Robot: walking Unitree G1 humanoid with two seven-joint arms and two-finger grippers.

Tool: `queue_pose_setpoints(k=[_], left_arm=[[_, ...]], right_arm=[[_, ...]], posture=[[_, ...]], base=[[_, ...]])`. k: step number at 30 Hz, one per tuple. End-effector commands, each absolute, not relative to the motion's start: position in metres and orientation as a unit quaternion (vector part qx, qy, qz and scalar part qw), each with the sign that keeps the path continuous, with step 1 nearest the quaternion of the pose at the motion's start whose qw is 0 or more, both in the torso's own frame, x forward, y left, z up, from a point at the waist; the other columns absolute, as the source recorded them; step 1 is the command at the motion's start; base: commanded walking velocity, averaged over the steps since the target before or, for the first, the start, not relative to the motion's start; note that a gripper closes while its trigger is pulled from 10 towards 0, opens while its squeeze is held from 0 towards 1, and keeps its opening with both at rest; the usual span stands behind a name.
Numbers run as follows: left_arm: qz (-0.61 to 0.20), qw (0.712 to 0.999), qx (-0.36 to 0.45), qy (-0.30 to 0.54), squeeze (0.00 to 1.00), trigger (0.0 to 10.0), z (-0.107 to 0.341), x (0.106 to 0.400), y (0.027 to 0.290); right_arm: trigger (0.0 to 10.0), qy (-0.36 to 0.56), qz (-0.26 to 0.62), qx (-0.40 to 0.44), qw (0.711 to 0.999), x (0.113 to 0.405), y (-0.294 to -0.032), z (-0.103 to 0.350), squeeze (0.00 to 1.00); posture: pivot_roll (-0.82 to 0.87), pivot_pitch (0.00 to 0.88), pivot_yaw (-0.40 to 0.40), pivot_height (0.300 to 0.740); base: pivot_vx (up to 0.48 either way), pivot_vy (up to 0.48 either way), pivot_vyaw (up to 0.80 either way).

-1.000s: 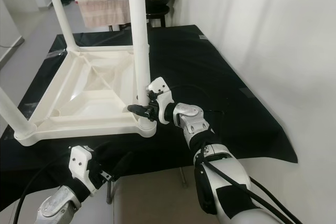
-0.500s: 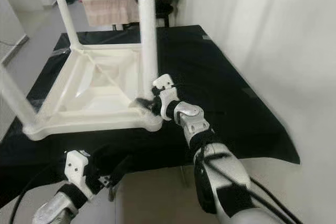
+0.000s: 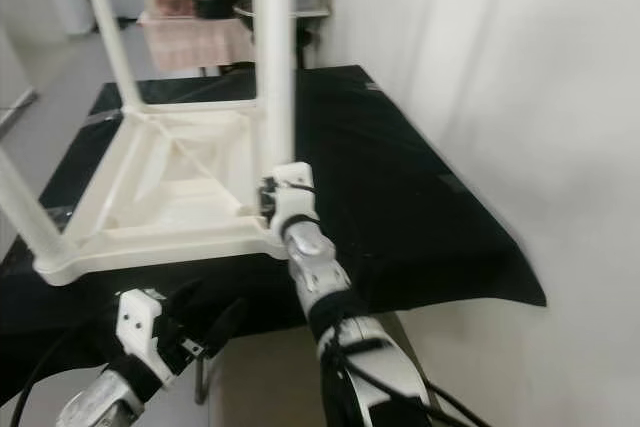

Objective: Building children table

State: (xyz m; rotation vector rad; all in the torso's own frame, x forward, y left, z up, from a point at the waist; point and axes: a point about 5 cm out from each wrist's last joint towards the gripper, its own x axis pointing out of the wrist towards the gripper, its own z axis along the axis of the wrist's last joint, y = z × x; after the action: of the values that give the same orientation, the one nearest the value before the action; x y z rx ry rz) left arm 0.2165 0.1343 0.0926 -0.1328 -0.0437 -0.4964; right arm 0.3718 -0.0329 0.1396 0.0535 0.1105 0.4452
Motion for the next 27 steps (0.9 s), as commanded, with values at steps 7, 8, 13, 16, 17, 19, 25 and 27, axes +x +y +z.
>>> queue_pose_setpoints(k=[7, 8, 13, 16, 17, 19, 25, 27], left_arm=[[-0.244, 0.968, -0.061, -0.01, 0.0, 10.0, 0.089, 0.218, 0.135], [-0.244, 0.968, -0.061, -0.01, 0.0, 10.0, 0.089, 0.218, 0.135], [-0.245, 0.967, -0.063, -0.009, 0.0, 10.0, 0.089, 0.217, 0.134], [-0.246, 0.967, -0.064, -0.009, 0.0, 10.0, 0.089, 0.217, 0.134], [-0.246, 0.967, -0.064, -0.008, 0.0, 10.0, 0.089, 0.216, 0.134], [-0.245, 0.967, -0.064, -0.007, 0.0, 10.0, 0.089, 0.215, 0.134], [-0.243, 0.968, -0.062, -0.005, 0.0, 10.0, 0.088, 0.215, 0.135], [-0.242, 0.968, -0.061, -0.003, 0.0, 10.0, 0.088, 0.217, 0.138]], right_arm=[[10.0, 0.024, 0.478, 0.013, 0.878, 0.366, -0.019, 0.168, 0.0], [10.0, 0.024, 0.478, 0.013, 0.878, 0.366, -0.019, 0.168, 0.0], [10.0, 0.021, 0.54, -0.029, 0.841, 0.367, -0.025, 0.172, 0.0], [5.6, 0.023, 0.565, -0.043, 0.824, 0.368, -0.029, 0.175, 0.0], [0.0, 0.029, 0.57, -0.048, 0.82, 0.37, -0.032, 0.177, 0.0], [0.0, 0.041, 0.535, -0.042, 0.843, 0.375, -0.037, 0.175, 0.0], [0.0, 0.054, 0.443, -0.024, 0.894, 0.378, -0.045, 0.16, 0.0], [0.0, 0.103, 0.19, 0.023, 0.976, 0.354, -0.046, 0.107, 0.0]], posture=[[0.08, 0.0, -0.026, 0.74], [0.08, 0.0, -0.026, 0.74], [0.08, 0.0, -0.027, 0.74], [0.08, 0.0, -0.028, 0.74], [0.09, 0.0, -0.028, 0.74], [0.09, 0.0, -0.03, 0.74], [0.09, 0.0, -0.028, 0.74], [0.05, 0.0, -0.004, 0.74]], base=[[0.0, 0.0, 0.0], [0.0, 0.0, 0.0], [0.0, 0.0, 0.0], [0.0, 0.0, 0.0], [0.0, 0.0, 0.0], [0.0, 0.0, 0.0], [0.0, 0.0, 0.0], [0.0, 0.0, 0.0]])
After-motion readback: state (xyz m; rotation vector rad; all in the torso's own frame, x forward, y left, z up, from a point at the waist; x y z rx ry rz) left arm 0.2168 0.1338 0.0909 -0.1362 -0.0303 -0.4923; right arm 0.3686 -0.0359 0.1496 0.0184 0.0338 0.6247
